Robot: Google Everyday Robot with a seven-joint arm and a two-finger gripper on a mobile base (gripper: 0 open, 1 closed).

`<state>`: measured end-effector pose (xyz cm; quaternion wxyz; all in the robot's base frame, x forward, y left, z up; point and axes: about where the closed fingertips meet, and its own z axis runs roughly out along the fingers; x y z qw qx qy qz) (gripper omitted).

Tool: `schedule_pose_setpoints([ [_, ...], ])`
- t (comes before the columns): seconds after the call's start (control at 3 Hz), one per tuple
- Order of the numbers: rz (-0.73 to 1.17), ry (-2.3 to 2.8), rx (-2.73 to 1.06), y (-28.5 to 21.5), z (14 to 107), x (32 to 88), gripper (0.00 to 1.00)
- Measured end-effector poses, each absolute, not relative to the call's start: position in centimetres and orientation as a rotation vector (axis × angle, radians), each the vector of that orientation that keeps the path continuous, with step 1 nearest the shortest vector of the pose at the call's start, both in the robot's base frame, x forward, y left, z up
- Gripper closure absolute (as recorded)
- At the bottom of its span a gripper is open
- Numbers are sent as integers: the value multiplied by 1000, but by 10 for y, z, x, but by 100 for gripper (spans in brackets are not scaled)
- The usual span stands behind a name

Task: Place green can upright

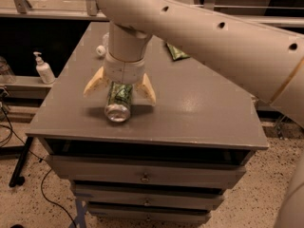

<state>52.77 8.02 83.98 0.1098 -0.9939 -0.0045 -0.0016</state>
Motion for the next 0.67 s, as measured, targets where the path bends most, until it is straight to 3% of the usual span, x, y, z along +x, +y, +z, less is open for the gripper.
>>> schedule_pose_setpoints([
  [0.67,-185,-184,-3057,115,829,543,41],
])
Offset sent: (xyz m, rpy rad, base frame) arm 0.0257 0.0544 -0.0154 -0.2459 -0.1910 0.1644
